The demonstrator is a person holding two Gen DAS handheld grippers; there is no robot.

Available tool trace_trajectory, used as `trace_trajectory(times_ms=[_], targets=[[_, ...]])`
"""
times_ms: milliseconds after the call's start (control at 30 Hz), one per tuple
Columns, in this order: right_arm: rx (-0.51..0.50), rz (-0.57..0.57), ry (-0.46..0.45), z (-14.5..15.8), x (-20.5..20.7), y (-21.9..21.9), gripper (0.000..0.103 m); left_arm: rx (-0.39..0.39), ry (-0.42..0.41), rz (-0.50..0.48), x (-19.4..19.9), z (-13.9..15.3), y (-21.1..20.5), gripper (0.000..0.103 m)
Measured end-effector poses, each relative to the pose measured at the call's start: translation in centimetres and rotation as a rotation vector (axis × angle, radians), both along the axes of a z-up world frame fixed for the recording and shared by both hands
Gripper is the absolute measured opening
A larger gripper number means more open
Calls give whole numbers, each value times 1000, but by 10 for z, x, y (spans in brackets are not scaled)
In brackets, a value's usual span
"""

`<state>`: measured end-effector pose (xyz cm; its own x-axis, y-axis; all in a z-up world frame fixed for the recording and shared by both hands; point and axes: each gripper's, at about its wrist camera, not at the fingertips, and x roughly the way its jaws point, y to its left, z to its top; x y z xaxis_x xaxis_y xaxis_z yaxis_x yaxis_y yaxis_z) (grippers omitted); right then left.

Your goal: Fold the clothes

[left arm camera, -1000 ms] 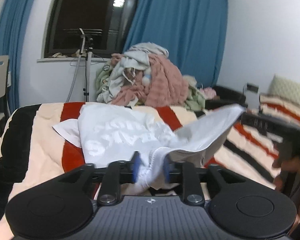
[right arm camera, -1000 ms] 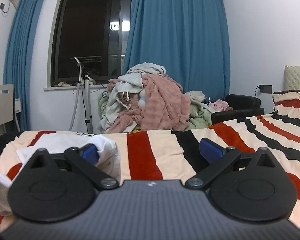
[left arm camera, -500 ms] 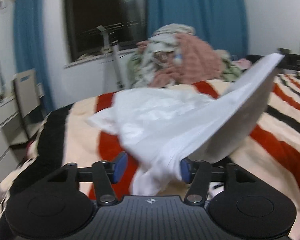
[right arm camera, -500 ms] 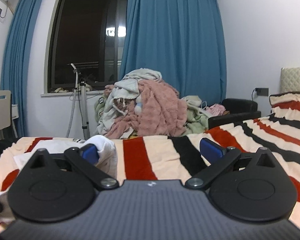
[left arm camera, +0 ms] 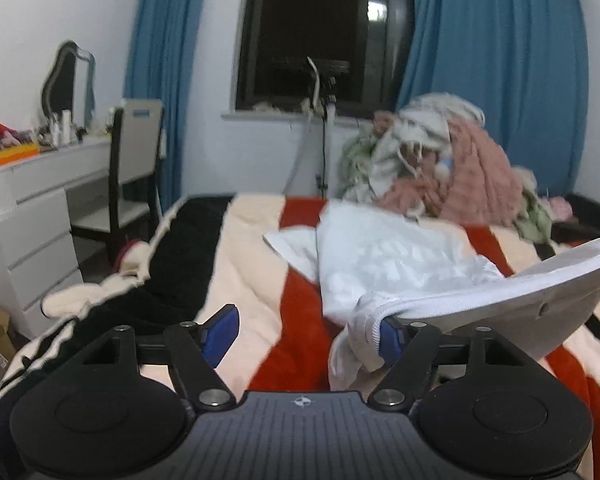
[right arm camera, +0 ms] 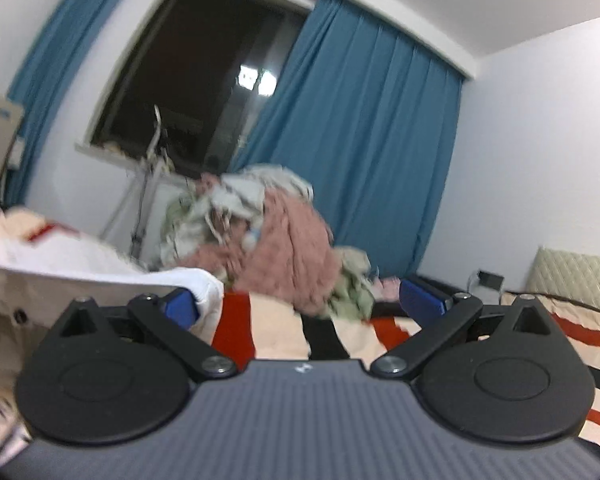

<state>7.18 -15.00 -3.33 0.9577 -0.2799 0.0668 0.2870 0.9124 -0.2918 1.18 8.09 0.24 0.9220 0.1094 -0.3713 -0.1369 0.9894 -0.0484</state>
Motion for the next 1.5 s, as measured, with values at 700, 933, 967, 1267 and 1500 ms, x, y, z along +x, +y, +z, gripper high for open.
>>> trace_trajectory(times_ms=[700, 933, 967, 1267, 1500], targets=[[15, 180, -363, 389, -91, -50, 103, -13, -646, -118, -115, 408, -12, 74], [-43, 196, -417, 459, -119, -58, 103, 18, -699, -165, -127, 485, -31, 76], [-50, 191, -409, 461, -117, -60, 103, 19, -690, -176, -125, 488, -35, 76], [-47, 144, -202, 410, -27, -75, 103, 24, -527, -234, -13, 434, -58, 79], [32, 78, 11, 316, 137, -87, 103, 32, -357, -199, 180, 340, -81, 81]])
